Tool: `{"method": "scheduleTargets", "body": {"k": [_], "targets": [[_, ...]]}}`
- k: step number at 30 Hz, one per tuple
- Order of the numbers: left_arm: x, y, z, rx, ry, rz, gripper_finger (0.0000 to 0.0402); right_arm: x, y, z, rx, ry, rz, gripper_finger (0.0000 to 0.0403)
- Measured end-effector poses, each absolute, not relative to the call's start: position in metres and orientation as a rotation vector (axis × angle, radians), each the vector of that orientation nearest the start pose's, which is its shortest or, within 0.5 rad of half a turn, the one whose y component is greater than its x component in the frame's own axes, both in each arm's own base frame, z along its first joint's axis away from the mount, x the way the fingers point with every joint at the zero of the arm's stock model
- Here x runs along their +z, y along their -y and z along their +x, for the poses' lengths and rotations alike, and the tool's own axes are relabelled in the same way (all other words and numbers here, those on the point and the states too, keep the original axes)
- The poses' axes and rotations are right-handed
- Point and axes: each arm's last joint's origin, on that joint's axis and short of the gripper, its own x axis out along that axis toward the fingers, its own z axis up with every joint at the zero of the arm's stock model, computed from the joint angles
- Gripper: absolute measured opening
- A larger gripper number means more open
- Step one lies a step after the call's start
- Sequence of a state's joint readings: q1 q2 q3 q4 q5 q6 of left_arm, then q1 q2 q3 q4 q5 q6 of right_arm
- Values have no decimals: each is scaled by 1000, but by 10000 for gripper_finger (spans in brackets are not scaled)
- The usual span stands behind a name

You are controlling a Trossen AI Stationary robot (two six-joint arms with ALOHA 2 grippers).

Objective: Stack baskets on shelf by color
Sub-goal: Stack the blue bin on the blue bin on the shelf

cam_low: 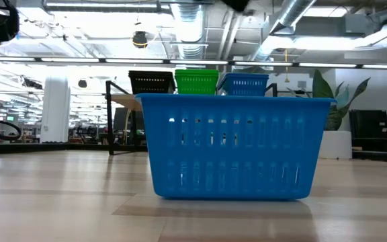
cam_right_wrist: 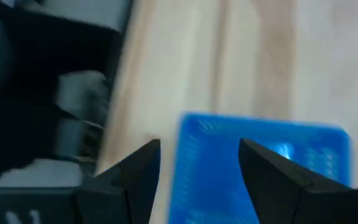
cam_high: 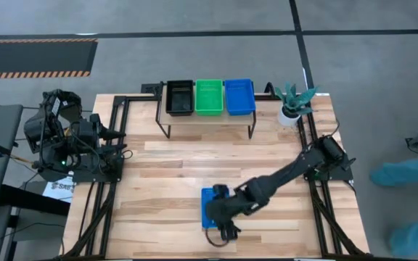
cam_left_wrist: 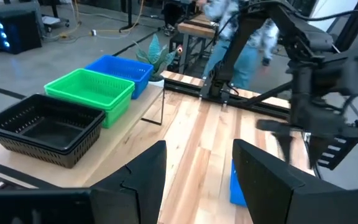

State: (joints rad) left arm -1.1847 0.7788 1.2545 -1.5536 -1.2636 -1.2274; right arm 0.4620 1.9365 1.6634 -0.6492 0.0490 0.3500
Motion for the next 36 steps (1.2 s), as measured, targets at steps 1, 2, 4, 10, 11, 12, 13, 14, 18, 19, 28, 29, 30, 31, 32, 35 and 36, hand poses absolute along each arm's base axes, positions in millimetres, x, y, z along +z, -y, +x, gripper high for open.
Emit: {"method": "scheduleTargets", "body": {"k": [1, 2, 4, 10, 11, 12, 13, 14, 18, 19, 28, 29, 30, 31, 32, 35, 36], "targets": [[387, 44, 48, 259, -247, -207, 174, 267, -194, 381, 242, -916, 89, 238], [387, 44, 48, 260, -245, -214, 174, 269, -200, 381, 263, -881, 92, 238], [387, 44, 48, 261, -245, -218, 174, 273, -210, 381, 299, -823, 95, 238], [387, 44, 48, 263, -242, -237, 174, 256, -223, 384, 291, -844, 82, 238], [387, 44, 48, 264, -241, -240, 174, 252, -223, 383, 277, -861, 73, 238], [387, 44, 48, 264, -241, -242, 174, 248, -224, 381, 269, -887, 60, 238], [387, 44, 48, 265, -241, -243, 174, 242, -226, 382, 262, -902, 59, 238], [387, 45, 48, 265, -242, -242, 174, 239, -228, 386, 261, -891, 70, 238], [387, 46, 49, 266, -243, -241, 174, 212, -230, 389, 234, -975, 50, 238], [387, 46, 49, 266, -243, -243, 174, 205, -231, 390, 229, -993, 56, 238], [387, 46, 49, 267, -241, -252, 174, 166, -234, 393, 158, -1118, 69, 235], [387, 46, 49, 267, -241, -252, 174, 163, -233, 392, 148, -1136, 63, 231], [387, 46, 49, 267, -242, -252, 174, 161, -232, 390, 137, -1161, 50, 225], [387, 46, 49, 267, -242, -252, 174, 158, -232, 390, 130, -1166, 45, 217], [387, 46, 49, 267, -241, -252, 174, 156, -232, 392, 133, -1156, 50, 207], [387, 46, 49, 267, -242, -252, 174, 154, -230, 390, 121, -1188, 33, 160], [387, 46, 48, 267, -242, -252, 174, 153, -230, 391, 120, -1184, 38, 138]]}}
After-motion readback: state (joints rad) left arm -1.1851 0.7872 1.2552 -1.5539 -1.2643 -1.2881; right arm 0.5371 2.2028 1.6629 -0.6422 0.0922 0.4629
